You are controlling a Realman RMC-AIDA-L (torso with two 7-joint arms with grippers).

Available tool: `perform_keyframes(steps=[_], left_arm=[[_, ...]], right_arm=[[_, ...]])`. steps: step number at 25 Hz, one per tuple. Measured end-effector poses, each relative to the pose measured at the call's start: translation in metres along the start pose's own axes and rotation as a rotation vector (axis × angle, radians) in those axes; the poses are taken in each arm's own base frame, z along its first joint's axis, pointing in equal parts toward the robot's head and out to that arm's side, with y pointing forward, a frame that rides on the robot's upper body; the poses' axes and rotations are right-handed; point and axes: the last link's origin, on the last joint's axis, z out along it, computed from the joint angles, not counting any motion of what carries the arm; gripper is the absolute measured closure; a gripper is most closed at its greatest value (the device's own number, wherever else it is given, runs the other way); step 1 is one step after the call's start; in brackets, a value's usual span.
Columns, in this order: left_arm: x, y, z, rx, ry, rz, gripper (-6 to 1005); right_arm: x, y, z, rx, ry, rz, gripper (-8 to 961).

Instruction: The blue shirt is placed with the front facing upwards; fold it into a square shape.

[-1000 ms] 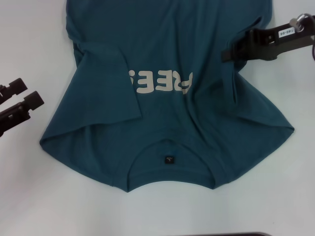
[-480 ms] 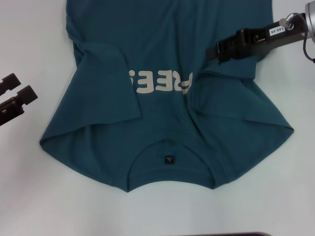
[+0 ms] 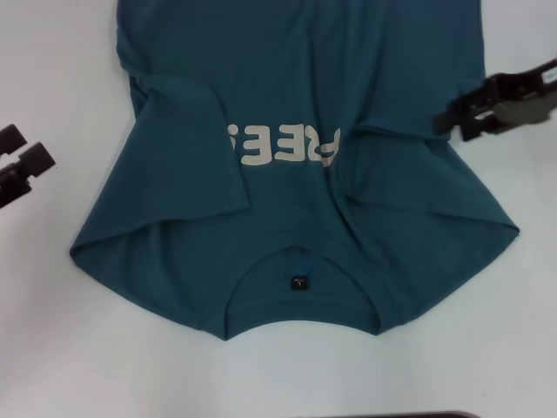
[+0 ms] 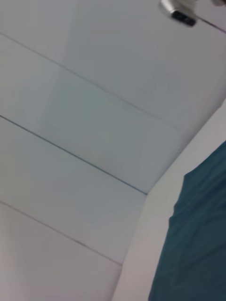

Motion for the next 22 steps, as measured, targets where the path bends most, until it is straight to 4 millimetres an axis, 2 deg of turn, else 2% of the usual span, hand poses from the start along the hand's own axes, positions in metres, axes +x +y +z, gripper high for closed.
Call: perform_keyframes(steps=[7, 15, 22], left_arm=[[0.005, -0.004, -0.002, 0.028, 0.032, -0.031, 140], [0.006, -0.005, -0.002, 0.035, 0.043, -0.034, 141], [0.005, -0.005, -0.002, 0.035, 0.044, -0.036, 141]], right_arm=[[0.010, -0.024, 0.000, 0.139, 0.030, 0.071, 351], [0.006, -0.024, 0.021, 0.147, -0.043, 0.087, 354], [0.001, -0.025, 0.027, 0.154, -0.083, 0.112, 355]])
